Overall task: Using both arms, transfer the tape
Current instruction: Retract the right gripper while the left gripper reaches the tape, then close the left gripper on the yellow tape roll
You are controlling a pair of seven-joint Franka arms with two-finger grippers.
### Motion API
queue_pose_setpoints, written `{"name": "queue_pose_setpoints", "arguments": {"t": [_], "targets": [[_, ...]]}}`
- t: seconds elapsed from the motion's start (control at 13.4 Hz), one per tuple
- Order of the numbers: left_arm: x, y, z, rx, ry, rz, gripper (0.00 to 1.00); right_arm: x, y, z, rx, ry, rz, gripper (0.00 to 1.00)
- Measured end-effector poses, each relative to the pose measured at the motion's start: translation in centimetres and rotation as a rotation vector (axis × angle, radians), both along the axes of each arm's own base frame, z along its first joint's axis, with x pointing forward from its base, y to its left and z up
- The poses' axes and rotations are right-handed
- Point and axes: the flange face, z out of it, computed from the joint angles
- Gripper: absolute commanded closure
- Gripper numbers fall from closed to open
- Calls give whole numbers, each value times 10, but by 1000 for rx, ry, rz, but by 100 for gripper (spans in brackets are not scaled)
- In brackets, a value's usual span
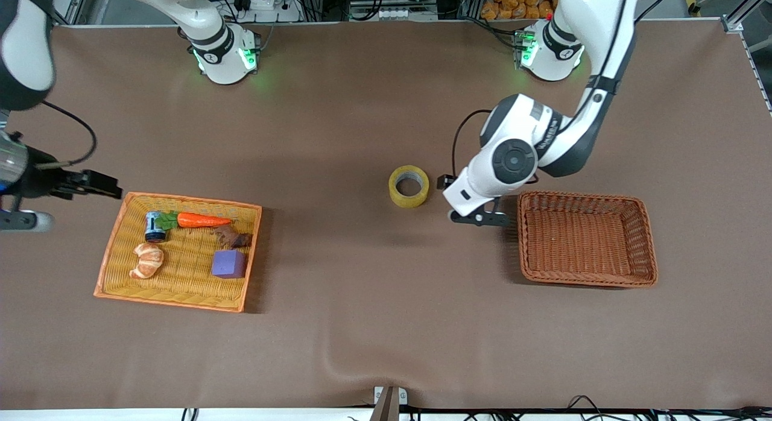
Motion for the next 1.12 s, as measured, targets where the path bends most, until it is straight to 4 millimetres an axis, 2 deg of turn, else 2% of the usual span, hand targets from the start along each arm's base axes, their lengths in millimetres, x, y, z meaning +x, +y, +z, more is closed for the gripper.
{"name": "queue_pose_setpoints", "arguments": {"t": [0.3, 0.67, 0.82, 0.89, 0.97, 1.04, 1.12], "targets": [[-23, -36, -28, 18, 18, -25, 0, -21, -11, 28, 11, 1, 16, 0], [-40, -63, -64, 25, 15, -14, 0, -21, 1, 31, 21, -15, 52, 0], [-46, -72, -80, 31, 16, -3, 0, -21, -1, 32, 20, -19, 50, 0], [-48, -74, -86, 32, 17, -3, 6, -21, -3, 32, 20, -23, 48, 0], [-49, -75, -92, 32, 17, -4, 17, -19, -5, 33, 19, -37, 46, 0], [-49, -76, -97, 31, 16, -4, 30, -17, -6, 35, 17, -57, 44, 0], [-50, -76, -101, 32, 17, -4, 47, -15, -7, 36, 15, -71, 42, 0]]}}
